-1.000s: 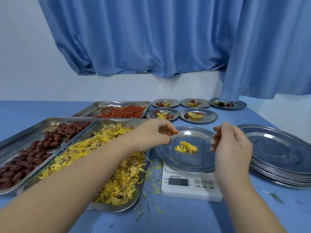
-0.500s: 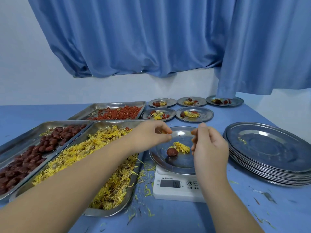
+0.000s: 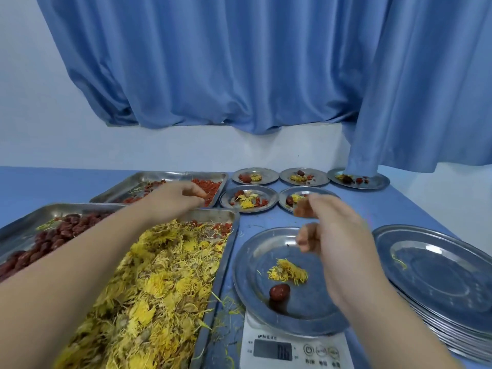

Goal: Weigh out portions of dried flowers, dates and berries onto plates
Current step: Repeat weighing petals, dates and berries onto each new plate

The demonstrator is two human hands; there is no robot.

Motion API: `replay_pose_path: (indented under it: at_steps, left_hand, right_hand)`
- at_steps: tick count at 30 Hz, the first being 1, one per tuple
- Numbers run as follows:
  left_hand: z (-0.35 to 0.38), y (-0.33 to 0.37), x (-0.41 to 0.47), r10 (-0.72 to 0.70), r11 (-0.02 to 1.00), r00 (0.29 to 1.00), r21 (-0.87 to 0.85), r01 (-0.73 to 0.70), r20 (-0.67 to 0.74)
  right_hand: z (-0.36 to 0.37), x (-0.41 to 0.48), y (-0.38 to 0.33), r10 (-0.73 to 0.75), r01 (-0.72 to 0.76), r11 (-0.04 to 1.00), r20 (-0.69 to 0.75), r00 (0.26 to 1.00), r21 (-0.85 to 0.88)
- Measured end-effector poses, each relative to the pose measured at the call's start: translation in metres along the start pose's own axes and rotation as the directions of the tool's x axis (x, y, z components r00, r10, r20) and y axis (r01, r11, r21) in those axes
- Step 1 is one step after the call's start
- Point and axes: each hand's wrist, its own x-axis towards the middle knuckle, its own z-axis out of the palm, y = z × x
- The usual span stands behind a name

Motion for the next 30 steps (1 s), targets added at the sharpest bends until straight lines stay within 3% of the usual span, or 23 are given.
replay_pose_path:
  at_steps: [3, 8, 14, 18, 23, 27, 30]
  left_hand:
    - [-0.022, -0.024, 0.016, -0.107, 0.991, 0.991, -0.093, 0.099, -0.083]
    - [-0.039, -0.056, 0.05, -0.14, 0.981, 0.978, 0.11, 0.158, -0.156]
    - [-0.017, -0.08, 0.091, -0.172, 0.946, 0.982, 0.265, 0.185, -0.073]
    - [-0.002, -0.085, 0.109, -0.241, 0.926, 0.97, 0.291, 0.241, -0.034]
    - [0.013, -0.088, 0.132, -0.259, 0.844, 0.966, 0.484, 0.229, -0.007]
    - [0.03, -0.09, 0.149, -0.274, 0.838, 0.962, 0.493, 0.234, 0.008]
    - [0.046, -0.09, 0.157, -0.383, 0.827, 0.917, 0.484, 0.286, 0.113]
  right_hand:
    - [-0.002, 0.026, -0.011, -0.026, 0.033, 0.993, 0.056, 0.998, -0.115]
    - [-0.003, 0.06, -0.006, 0.059, -0.017, 0.969, 0.164, 0.985, -0.246]
    - [-0.006, 0.078, 0.017, 0.083, 0.029, 0.904, 0.241, 0.967, -0.427]
    - [-0.008, 0.086, 0.021, 0.074, 0.046, 0.899, 0.255, 0.964, -0.435]
    - [-0.003, 0.084, 0.029, 0.05, 0.065, 0.903, 0.253, 0.966, -0.425]
    - [0.002, 0.08, 0.033, 0.05, 0.06, 0.908, 0.251, 0.967, -0.414]
    - [0.001, 0.081, 0.032, 0.046, 0.065, 0.909, 0.253, 0.966, -0.412]
